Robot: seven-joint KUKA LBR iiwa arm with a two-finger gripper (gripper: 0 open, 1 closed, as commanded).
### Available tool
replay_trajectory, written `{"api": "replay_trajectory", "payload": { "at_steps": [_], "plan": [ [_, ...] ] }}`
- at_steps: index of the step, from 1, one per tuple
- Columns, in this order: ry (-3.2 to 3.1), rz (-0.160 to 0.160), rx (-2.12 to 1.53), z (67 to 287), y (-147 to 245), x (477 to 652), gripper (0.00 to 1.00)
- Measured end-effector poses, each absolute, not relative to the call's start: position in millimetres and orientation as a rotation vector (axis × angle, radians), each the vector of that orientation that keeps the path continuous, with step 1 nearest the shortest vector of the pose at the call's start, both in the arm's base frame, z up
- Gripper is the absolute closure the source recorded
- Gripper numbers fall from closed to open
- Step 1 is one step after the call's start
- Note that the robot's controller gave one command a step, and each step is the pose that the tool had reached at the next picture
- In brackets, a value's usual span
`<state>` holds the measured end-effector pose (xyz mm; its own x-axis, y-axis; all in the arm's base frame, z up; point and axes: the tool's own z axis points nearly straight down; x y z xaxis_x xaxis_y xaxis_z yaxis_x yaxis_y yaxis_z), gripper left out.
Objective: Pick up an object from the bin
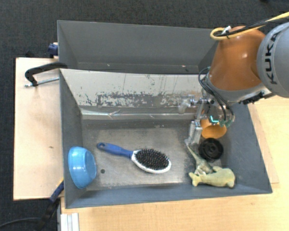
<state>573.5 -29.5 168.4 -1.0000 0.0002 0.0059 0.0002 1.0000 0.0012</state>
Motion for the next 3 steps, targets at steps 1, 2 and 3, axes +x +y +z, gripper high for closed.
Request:
{"api": "replay_trajectory", "payload": {
  "at_steps": [1,2,3],
  "plan": [
    [-3.113,-0.004,-0.448,116.5,-143.3,535.8,0.00],
    [-3.126,0.001,-0.445,119.7,-143.4,538.9,1.00],
    [-3.117,-0.001,-0.443,116.6,-142.5,536.2,0.00]
  ]
}}
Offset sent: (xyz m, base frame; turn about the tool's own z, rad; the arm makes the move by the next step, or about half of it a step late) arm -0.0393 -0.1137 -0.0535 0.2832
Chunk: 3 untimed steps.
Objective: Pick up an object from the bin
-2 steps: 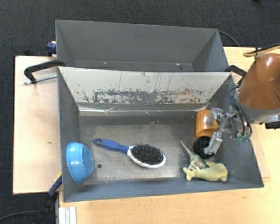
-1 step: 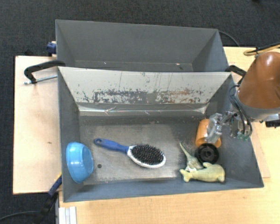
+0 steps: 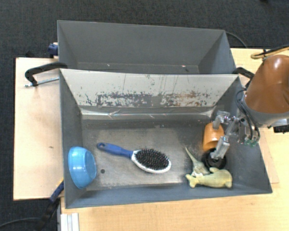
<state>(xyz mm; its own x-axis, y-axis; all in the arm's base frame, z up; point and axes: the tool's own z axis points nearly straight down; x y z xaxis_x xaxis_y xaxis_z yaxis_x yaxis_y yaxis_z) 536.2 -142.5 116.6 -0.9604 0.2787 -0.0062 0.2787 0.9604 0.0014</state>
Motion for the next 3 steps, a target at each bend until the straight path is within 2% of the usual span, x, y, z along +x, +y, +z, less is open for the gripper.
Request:
{"api": "replay_trajectory", "payload": {
  "at_steps": [1,2,3],
  "plan": [
    [3.109,0.000,0.215,88.4,-148.1,530.8,0.00],
    [3.124,0.005,0.208,91.7,-147.1,529.0,1.00],
    [3.115,0.008,0.387,95.2,-142.3,542.7,1.00]
  ]
}}
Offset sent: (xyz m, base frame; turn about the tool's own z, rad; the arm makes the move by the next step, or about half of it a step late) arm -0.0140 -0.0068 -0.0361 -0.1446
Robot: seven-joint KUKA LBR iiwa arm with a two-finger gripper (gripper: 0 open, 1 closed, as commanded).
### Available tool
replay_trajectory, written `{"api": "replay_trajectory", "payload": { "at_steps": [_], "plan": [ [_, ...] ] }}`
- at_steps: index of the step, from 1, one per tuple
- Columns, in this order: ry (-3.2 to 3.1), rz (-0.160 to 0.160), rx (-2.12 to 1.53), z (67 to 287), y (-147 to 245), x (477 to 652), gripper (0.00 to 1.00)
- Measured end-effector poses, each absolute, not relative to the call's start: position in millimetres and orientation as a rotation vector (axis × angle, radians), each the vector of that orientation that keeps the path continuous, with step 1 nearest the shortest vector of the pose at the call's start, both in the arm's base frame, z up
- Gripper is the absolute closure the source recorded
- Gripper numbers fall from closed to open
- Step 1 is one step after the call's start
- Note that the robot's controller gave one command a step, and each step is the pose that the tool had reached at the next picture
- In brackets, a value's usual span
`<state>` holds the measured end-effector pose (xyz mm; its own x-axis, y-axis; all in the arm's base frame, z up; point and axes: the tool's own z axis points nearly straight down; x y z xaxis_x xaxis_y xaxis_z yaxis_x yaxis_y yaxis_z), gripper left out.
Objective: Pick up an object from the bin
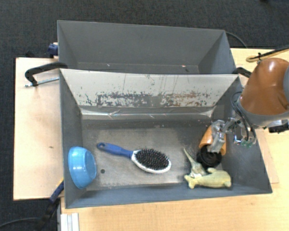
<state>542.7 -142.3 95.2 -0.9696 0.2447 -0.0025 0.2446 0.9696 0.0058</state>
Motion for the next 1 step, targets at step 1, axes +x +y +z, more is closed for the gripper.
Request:
{"api": "replay_trajectory", "payload": {
  "at_steps": [1],
  "plan": [
    [3.098,0.009,0.435,97.5,-142.5,539.7,1.00]
  ]
}}
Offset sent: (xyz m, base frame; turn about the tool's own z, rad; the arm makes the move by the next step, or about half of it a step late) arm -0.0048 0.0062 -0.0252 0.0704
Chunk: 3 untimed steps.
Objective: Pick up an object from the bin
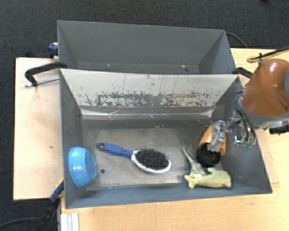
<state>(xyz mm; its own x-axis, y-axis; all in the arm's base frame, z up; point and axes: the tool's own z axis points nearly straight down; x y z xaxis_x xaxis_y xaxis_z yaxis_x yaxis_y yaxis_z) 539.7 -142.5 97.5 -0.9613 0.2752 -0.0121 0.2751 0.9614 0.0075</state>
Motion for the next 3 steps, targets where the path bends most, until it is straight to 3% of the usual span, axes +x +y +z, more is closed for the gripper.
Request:
{"api": "replay_trajectory", "payload": {
  "at_steps": [1,2,3],
  "plan": [
    [3.095,0.008,0.448,97.3,-142.7,540.1,1.00],
    [3.097,0.010,0.339,92.7,-127.4,566.5,1.00],
    [3.108,0.006,0.337,84.0,-127.3,562.2,0.00]
  ]
}}
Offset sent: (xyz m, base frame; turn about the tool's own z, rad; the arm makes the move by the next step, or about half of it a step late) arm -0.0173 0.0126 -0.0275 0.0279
